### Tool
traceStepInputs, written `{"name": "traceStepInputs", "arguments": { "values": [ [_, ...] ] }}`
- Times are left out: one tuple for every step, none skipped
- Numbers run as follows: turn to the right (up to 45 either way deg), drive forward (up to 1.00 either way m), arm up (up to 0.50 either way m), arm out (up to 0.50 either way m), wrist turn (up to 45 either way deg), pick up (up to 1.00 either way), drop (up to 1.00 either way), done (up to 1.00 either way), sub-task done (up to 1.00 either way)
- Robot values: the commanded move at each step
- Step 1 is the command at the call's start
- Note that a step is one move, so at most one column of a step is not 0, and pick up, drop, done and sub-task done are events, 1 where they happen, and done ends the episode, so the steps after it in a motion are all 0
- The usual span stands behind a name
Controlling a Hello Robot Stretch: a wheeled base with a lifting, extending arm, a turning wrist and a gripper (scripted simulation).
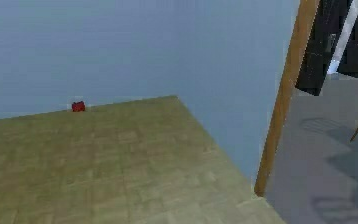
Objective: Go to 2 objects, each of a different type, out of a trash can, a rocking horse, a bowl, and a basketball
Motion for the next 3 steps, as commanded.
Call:
{"name": "traceStepInputs", "arguments": {
  "values": [
    [-18.0,0.0,0.0,0.0,0.0,0.0,0.0,0.0,0.0],
    [0.0,1.0,0.0,0.0,0.0,0.0,0.0,0.0,0.0],
    [-6.0,0.0,0.0,0.0,0.0,0.0,0.0,0.0,0.0]
  ]
}}
